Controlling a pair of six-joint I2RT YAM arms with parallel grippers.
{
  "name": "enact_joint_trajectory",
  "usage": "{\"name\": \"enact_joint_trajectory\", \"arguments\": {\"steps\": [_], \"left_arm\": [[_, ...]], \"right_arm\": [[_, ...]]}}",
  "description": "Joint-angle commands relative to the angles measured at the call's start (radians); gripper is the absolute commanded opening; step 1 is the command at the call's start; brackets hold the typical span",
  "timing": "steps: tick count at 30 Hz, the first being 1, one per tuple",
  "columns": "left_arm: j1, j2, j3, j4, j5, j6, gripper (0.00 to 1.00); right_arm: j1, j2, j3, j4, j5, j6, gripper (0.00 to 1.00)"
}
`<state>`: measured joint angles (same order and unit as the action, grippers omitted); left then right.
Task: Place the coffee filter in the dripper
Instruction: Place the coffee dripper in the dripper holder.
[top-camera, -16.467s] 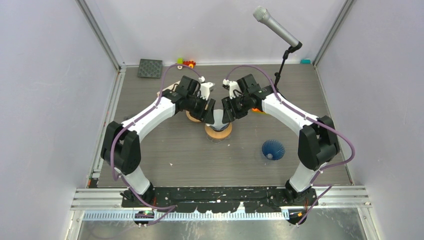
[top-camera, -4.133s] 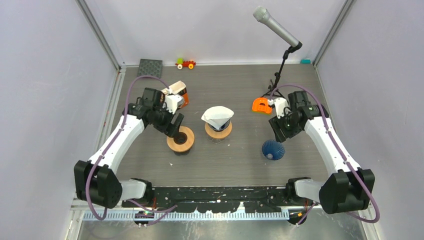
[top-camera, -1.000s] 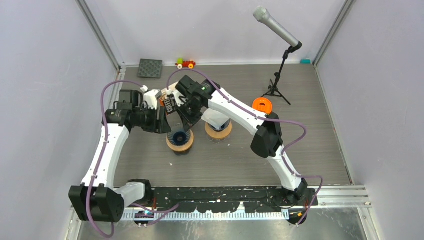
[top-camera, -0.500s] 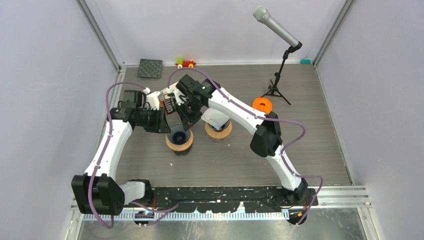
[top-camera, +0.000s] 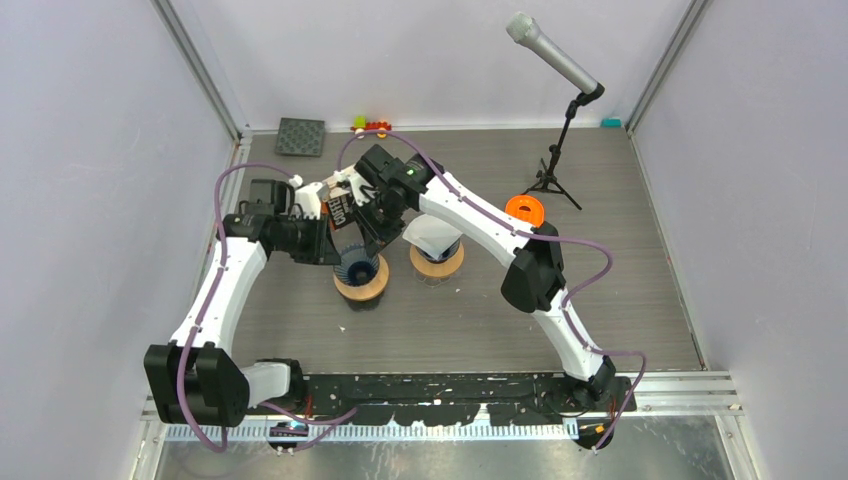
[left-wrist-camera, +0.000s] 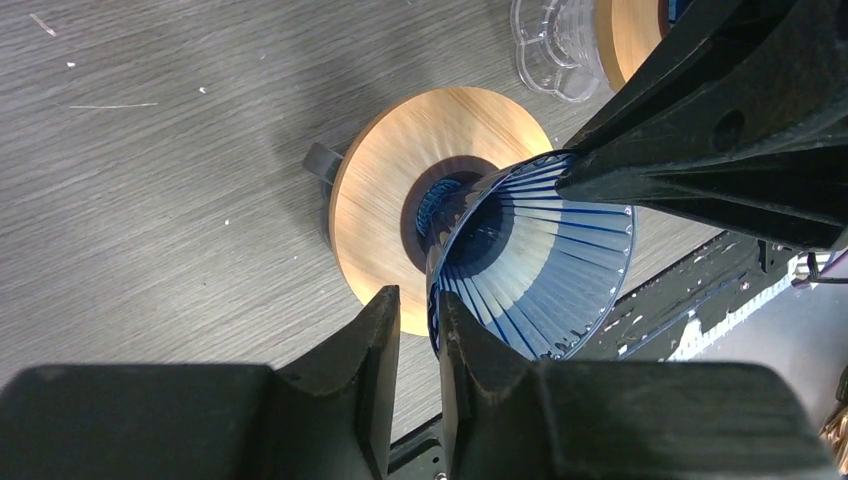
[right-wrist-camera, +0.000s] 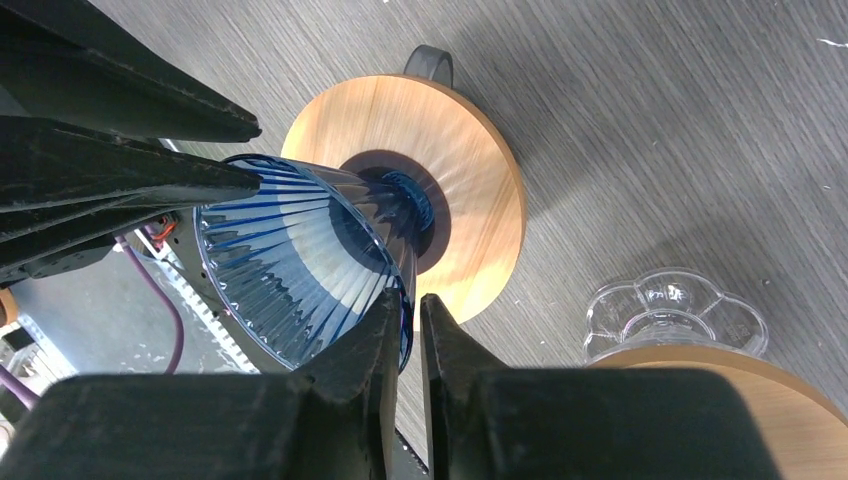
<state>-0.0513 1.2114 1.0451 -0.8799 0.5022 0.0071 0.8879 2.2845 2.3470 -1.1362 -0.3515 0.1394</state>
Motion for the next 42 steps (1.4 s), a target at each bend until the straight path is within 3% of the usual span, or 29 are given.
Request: {"name": "enact_joint_trajectory", "arguments": {"steps": [1,10,18,42], "left_arm": [[0.0,0.002,-0.01,0.019,0.006,0.014,0.22],[-0.001,0.005,-0.037,0.032,0.014,0.056,0.15],[-0.001,0.032,-0.034,0.021,0.004,0.075,0.0],[-0.046,0.083,-0.034,0.0,-0.124,0.249,0.0]], "right_arm": [[-0.009,-0.01,0.02,0.002,-0.007,0.009,0.16],[-0.009,0.0,-0.031,0.027,-0.029,0.006,0.08],[-0.008,0.018,-0.057,0.043,-0.012,-0.003,0.0],[0.059,-0.055,-0.289,0.226,0.126,-0.022,0.0]]}}
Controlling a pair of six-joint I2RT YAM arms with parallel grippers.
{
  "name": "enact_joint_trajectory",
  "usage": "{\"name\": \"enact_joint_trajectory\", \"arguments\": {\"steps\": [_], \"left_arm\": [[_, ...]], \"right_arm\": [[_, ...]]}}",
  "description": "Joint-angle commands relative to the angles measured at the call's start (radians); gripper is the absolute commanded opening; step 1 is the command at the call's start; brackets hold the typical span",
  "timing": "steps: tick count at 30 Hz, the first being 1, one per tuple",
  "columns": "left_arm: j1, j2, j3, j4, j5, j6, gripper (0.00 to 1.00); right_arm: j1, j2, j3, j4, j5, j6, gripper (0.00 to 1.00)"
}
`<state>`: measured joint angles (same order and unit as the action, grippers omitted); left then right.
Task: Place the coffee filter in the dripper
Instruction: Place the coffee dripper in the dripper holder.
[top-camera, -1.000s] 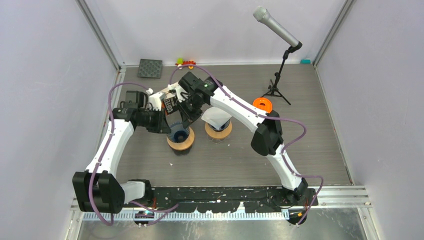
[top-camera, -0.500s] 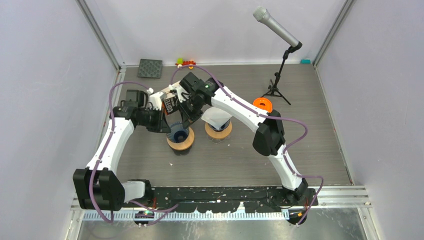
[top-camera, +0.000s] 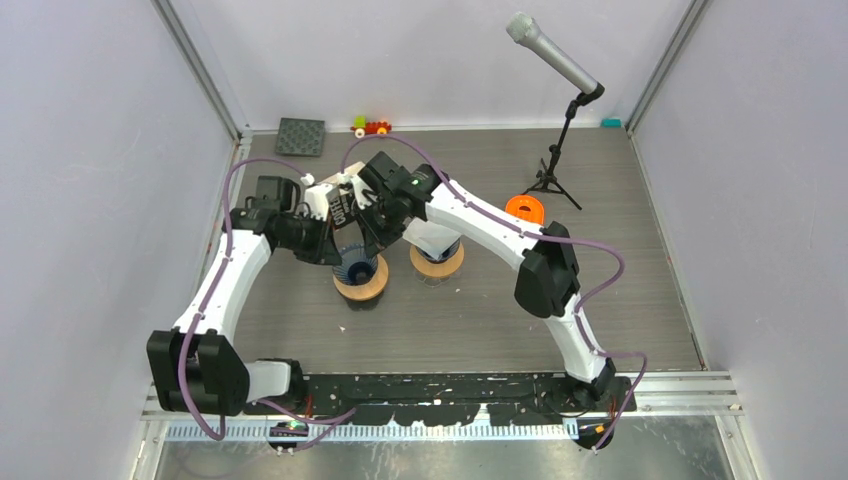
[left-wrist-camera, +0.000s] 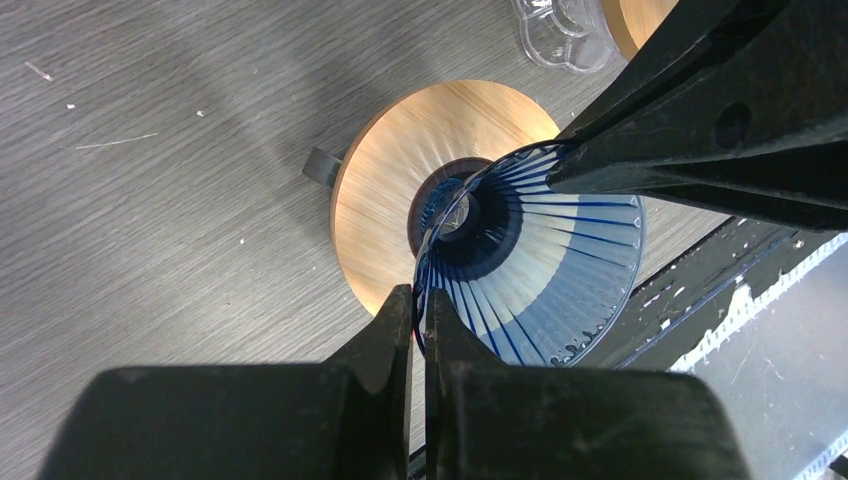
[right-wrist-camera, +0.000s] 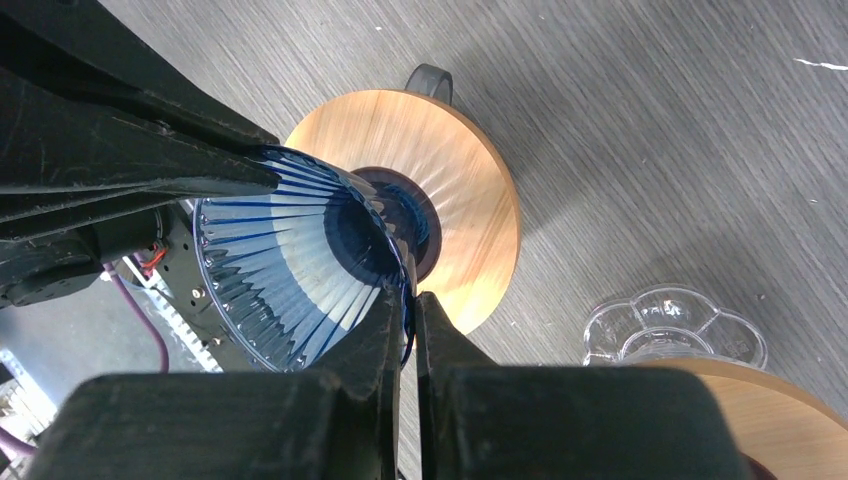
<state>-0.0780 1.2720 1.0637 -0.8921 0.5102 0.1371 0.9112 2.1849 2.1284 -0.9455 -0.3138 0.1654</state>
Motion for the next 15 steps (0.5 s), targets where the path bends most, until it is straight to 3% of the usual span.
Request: {"name": "enact_joint_trajectory", "arguments": {"steps": [1,15], "left_arm": [[-0.021,0.017,-0.057,0.016,-0.135,0.122,0.0],[-0.074,-0.045,-0.123,0.053,-0.199,0.195,0.0]], "right_arm": [[0.039,0.043,-0.078,0.041,0.09,-0.048,0.01],[0.064,0.029,-0.174,0.126,0.106,-0.039,0.0]]}}
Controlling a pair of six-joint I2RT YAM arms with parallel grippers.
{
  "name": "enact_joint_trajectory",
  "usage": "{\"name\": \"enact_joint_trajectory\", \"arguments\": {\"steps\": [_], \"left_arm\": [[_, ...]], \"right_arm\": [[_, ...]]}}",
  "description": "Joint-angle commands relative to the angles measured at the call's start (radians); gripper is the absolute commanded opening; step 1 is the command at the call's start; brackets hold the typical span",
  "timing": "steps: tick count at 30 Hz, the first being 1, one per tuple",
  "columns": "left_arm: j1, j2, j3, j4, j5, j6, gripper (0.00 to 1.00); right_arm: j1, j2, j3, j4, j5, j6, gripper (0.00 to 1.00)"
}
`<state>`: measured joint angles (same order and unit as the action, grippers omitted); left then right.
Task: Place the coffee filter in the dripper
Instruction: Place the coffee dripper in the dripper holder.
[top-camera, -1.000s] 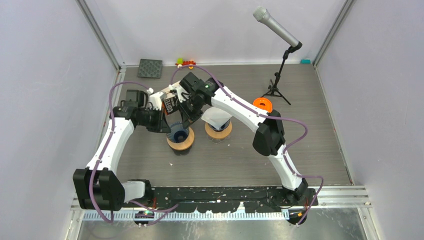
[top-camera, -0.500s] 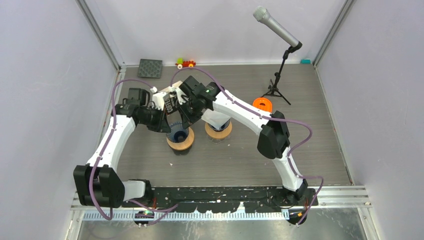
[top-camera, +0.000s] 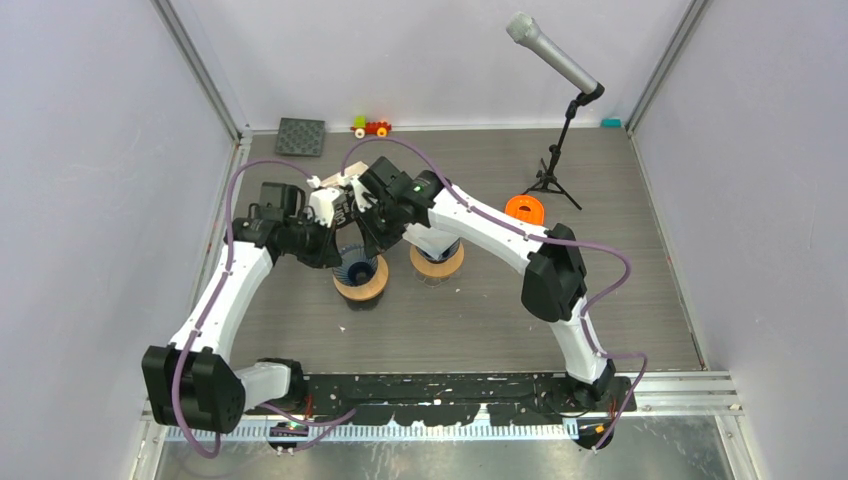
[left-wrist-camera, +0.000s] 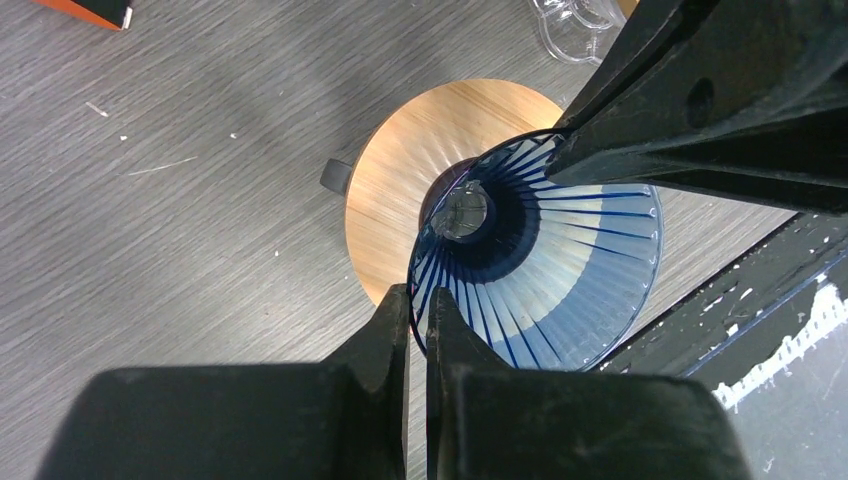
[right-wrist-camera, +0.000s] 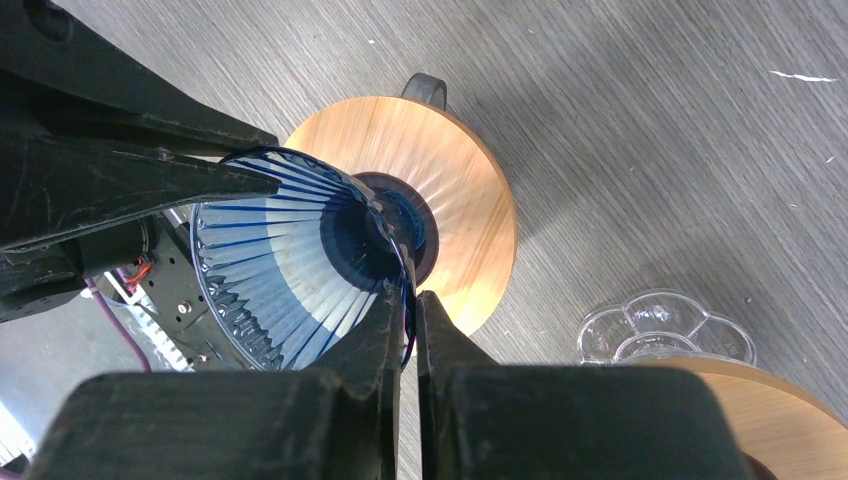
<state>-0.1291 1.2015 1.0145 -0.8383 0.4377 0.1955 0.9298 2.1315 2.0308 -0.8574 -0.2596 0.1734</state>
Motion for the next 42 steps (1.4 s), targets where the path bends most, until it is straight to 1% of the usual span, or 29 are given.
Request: {"name": "enact_joint_trajectory", "arguments": {"steps": [1,11,20,33,40,42], "left_arm": [[-0.024,0.021,-0.079,0.001,-0.127,0.142,0.0],[-0.053,0.0,-0.128,0.038,-0.134,0.165,0.0],[-0.054,-0.002,-0.118,0.045,-0.133,0.155,0.0],[-0.053,0.023,-0.134,0.056,-0.146,0.168,0.0],[-0.054,0.013,-0.126,0.047,-0.147,0.16,0.0],[-0.053,0.014,-0.11,0.034,-0.146,0.157,0.0]], "right_arm": [[0.046,0.083,-0.081,0.043,0.052,-0.047,0.0],[0.05,0.084,-0.127,0.076,0.061,-0.044,0.01],[0.048,0.078,-0.128,0.075,0.059,-0.059,0.01],[0.047,0.102,-0.184,0.11,0.023,-0.048,0.01],[0.032,0.072,-0.152,0.095,0.018,-0.054,0.01],[0.023,0.06,-0.129,0.08,0.011,-0.055,0.03]]}}
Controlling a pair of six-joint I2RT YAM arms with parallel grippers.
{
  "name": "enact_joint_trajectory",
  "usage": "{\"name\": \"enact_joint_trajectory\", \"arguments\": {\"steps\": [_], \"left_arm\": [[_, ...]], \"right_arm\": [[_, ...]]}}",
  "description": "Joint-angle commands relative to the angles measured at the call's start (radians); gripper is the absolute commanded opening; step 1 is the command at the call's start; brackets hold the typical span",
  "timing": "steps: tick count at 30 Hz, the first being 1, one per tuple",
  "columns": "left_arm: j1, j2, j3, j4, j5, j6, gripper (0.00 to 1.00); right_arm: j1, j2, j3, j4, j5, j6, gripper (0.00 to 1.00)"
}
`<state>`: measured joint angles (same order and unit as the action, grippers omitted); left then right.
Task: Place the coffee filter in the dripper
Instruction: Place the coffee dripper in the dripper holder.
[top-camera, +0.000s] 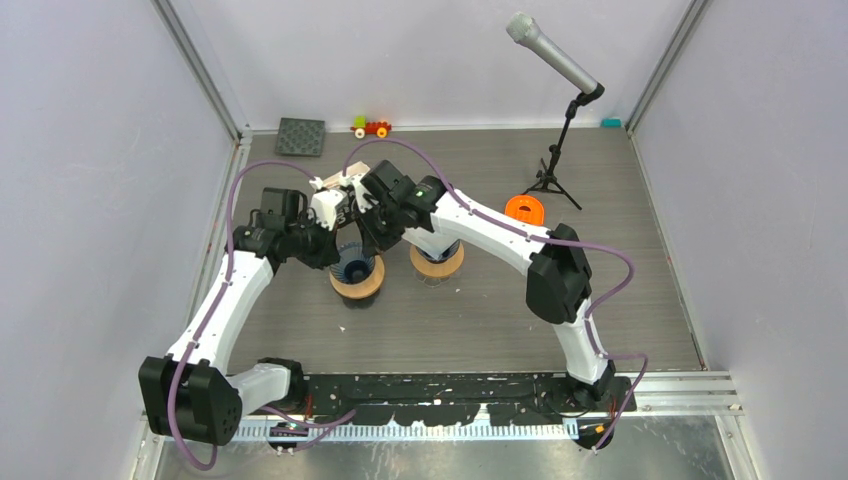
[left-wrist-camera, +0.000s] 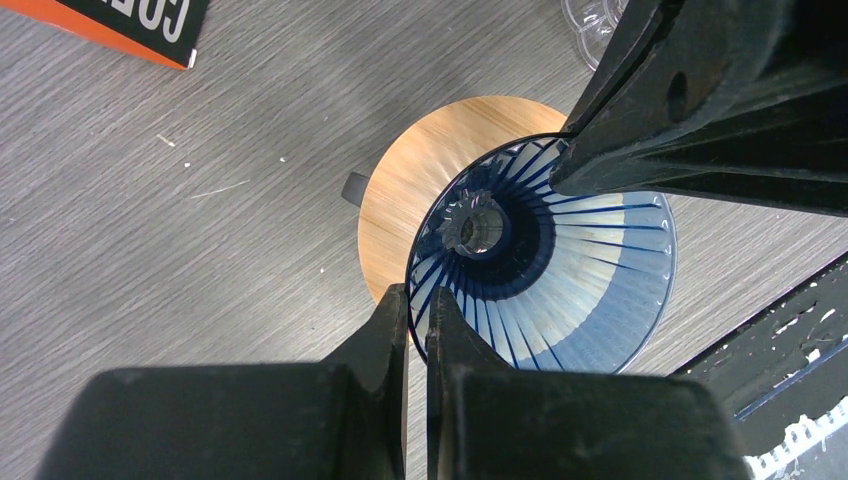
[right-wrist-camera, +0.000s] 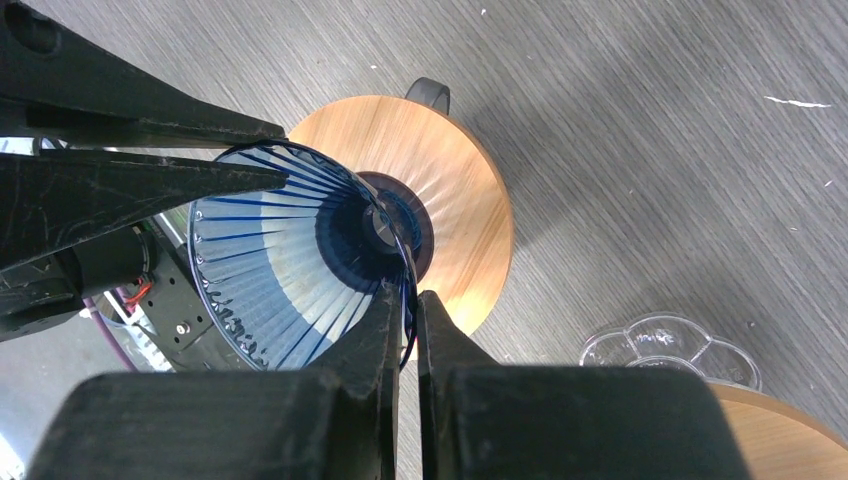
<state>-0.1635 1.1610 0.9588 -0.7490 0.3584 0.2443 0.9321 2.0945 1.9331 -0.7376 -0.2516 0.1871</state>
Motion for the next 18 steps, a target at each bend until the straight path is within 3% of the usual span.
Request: {"name": "enact_joint_trajectory", "arguments": {"steps": [1,7,18], "left_arm": [[-0.019,0.055,-0.045,-0.062,-0.067,0.106,0.0],[-0.019,0.058,0.026,-0.085,-0.066,0.066,0.05],[-0.02,0.086,0.123,-0.103,-0.069,-0.025,0.14]], "right_arm": [[0.015,0.091,-0.019,-0.048,-0.006,-0.066,0.05],[-0.024,0.052,0.048,-0.087,-0.072,-0.045,0.17],[-0.064,0.034,0.144,-0.129,-0.115,-0.036,0.32]]}}
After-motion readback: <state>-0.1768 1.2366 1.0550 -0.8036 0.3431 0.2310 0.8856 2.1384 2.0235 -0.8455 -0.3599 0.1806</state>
